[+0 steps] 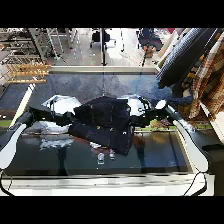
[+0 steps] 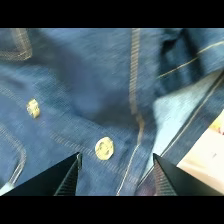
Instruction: Fold the clothes and pants, and hang the long-sleeved shirts on hangers.
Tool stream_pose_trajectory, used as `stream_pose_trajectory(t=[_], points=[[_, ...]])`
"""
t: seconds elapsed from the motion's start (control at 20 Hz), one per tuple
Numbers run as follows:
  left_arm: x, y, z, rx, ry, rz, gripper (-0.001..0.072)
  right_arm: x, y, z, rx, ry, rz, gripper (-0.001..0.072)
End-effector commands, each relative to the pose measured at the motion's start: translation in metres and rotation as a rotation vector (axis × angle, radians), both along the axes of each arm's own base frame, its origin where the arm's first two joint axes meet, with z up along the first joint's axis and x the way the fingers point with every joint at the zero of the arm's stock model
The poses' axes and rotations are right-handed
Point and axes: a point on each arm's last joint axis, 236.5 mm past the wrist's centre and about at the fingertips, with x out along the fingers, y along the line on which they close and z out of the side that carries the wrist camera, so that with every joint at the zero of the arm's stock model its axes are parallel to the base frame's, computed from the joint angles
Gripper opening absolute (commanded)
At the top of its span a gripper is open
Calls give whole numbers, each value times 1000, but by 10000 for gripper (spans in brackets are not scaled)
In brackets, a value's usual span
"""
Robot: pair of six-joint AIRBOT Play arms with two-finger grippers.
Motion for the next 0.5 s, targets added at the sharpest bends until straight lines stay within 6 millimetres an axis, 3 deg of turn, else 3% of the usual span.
stream_pose_trajectory(t=[0.0, 0.15, 0.2, 0.25, 0.3, 0.45], points=[[-5, -10, -10, -1, 21, -28, 459, 12, 3, -23, -30, -31, -30, 495], [-6, -13, -10, -1, 22, -35, 238, 14, 10, -42, -33, -35, -5, 490], [-8, -15, -10, -4, 27, -42, 164, 11, 14, -45, -29, -42, 26, 362], [-13, -17, -9, -13, 40, -59, 43, 8, 19, -43, -23, -47, 56, 116], [-20, -20, -8, -27, 58, -84, 14, 1, 22, -36, -8, -41, 92, 32], [-49, -23, 7, -89, 127, -176, 12, -28, 20, 3, -12, -31, 214, 31]])
